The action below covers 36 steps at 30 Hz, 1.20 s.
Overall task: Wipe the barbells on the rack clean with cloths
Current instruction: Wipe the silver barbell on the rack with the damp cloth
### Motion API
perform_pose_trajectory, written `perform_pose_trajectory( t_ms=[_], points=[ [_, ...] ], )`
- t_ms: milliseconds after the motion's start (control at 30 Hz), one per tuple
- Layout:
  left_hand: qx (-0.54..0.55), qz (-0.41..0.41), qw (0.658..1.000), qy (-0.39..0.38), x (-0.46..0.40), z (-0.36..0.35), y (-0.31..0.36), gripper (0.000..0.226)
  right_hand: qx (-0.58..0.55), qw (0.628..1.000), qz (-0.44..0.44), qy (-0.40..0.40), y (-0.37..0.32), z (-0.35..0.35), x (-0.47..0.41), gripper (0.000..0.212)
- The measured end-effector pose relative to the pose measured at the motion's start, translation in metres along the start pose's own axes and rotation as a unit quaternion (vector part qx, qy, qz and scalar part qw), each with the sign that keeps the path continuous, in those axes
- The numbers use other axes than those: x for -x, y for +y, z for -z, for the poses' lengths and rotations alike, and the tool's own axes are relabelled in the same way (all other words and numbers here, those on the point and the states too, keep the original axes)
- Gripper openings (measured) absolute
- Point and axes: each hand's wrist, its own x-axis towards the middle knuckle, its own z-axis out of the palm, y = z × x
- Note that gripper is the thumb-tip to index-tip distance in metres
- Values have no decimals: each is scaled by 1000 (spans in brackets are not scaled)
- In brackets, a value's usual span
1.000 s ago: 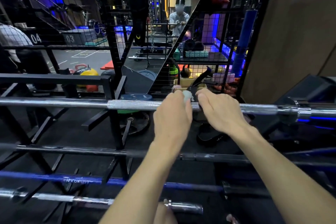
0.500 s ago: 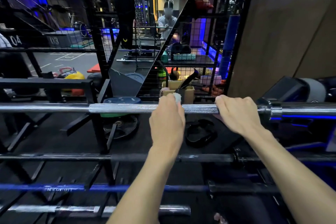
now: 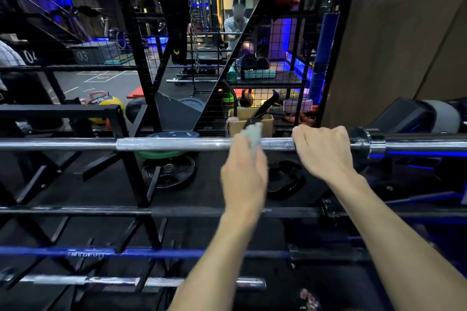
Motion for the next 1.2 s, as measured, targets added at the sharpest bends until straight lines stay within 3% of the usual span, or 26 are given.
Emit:
perform_pose_trajectory(
  t_ms=[67, 133, 233, 300, 433, 633, 800, 867, 933, 1067, 1133, 1200],
  points=[
    [23, -23, 996, -80, 9, -26, 22, 12, -15, 1000, 1, 14, 0, -2, 1, 34],
    [9, -52, 993, -108, 9, -34, 27, 13, -35, 999, 1, 23, 3, -4, 0, 39],
    [-43, -87, 995, -34, 0, -7, -5, 9, -48, 997, 20, 53, 9, -8, 4, 38],
    [-42, -69, 996, 23, -6, 14, -26, 10, -26, 998, 26, 58, 10, -10, 7, 28],
    [-26, -12, 997, 69, -5, 2, -17, 13, -21, 998, 15, 65, 11, -12, 3, 34],
    [-42, -116, 990, -62, -5, 6, -9, 16, -29, 996, -3, 81, 12, -18, 3, 41],
    [-93, 18, 993, 70, -43, 61, -28, 11, -51, 996, -12, 78, 9, -15, 4, 31],
    [-123, 48, 989, 72, -42, 60, -24, 10, -76, 994, -19, 76, 6, -14, 3, 36],
    [-137, 36, 990, 23, -32, 31, -2, 18, -133, 988, -21, 71, 3, -11, 3, 53],
    [-106, -37, 980, -166, -10, -27, 52, 15, -278, 959, -39, 40, 14, 3, 6, 76],
    [-105, -77, 973, -189, -14, -22, 51, 12, -406, 912, -65, 14, 27, 9, 9, 67],
    [-124, -82, 977, -154, -24, 1, 31, 11, -521, 849, -82, 34, 43, 18, 18, 60]
  ],
)
